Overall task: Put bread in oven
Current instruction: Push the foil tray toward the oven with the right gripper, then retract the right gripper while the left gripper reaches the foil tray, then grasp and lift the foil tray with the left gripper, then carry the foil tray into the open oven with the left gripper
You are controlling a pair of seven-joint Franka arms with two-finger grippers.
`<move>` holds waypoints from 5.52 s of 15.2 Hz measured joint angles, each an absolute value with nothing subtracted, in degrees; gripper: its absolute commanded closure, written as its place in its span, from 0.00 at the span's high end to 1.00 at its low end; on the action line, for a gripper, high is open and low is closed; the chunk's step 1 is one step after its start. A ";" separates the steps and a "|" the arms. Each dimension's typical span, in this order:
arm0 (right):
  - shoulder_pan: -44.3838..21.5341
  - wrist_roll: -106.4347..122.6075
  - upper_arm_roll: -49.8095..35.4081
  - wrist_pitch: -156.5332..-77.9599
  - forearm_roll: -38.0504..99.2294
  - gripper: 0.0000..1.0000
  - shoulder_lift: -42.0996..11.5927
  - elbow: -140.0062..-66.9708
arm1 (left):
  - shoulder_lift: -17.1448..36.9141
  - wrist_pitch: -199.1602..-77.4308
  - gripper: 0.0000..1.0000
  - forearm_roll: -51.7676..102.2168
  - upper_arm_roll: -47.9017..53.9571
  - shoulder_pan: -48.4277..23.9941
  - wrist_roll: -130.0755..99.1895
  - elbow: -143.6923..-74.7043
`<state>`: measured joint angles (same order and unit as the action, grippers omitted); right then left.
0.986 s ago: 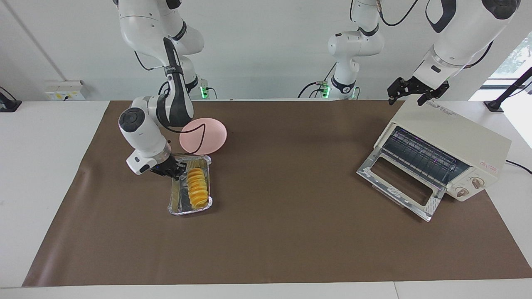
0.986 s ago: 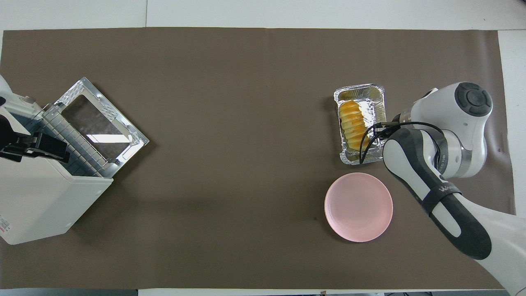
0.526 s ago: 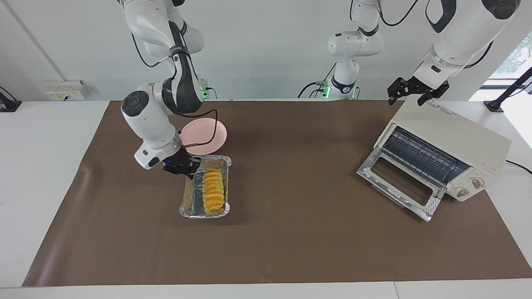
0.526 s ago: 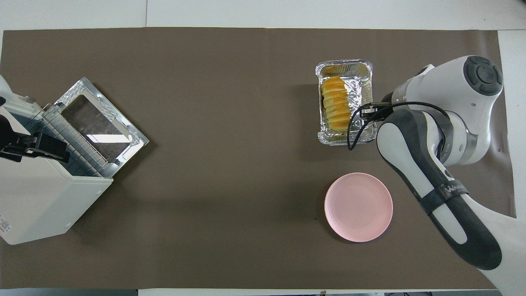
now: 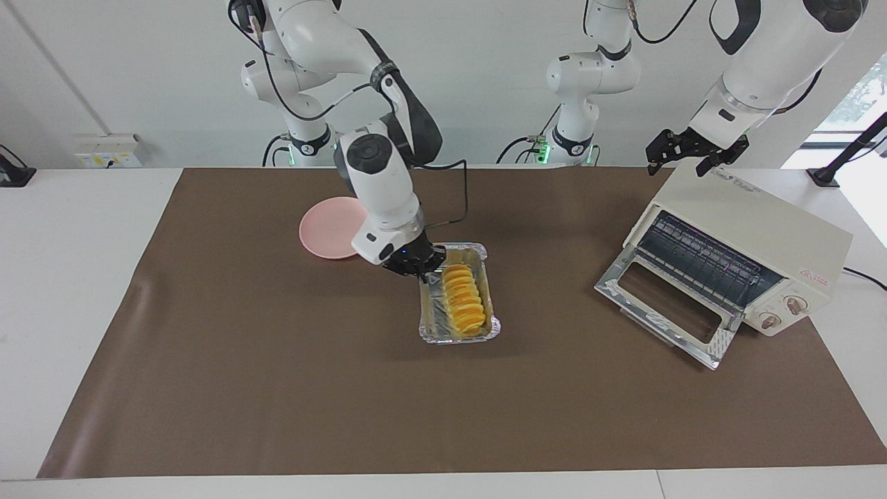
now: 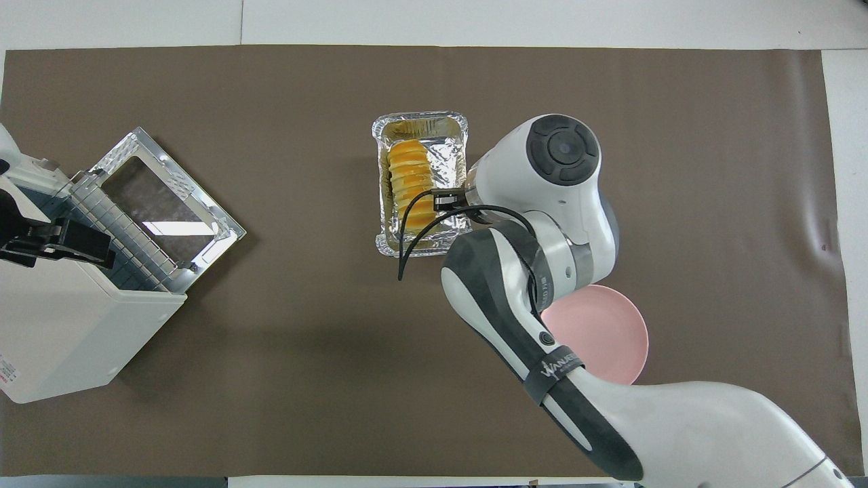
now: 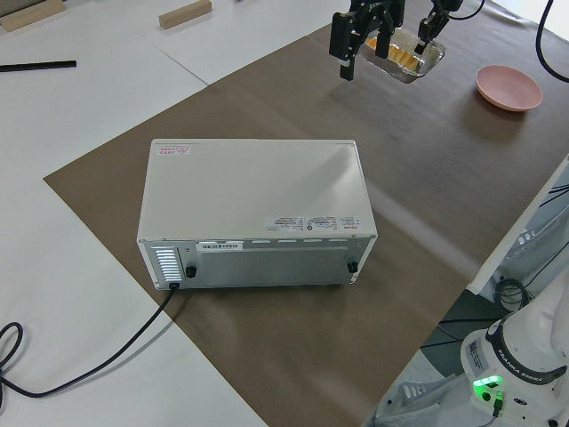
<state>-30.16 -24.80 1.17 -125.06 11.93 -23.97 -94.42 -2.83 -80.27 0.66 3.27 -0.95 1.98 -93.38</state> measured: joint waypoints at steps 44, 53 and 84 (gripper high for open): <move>-0.35 0.69 2.96 -89.45 3.02 1.00 -1.40 -95.40 | 33.28 -118.15 1.00 0.68 4.15 -35.78 -28.67 -83.56; -0.51 0.70 2.66 -89.15 0.50 1.00 -1.29 -94.65 | 36.46 -120.73 0.61 0.67 4.02 -36.23 -28.67 -83.05; -0.52 0.56 2.66 -89.08 0.50 1.00 -1.12 -94.13 | 30.60 -95.95 0.00 8.61 -25.87 -31.11 -46.46 -76.54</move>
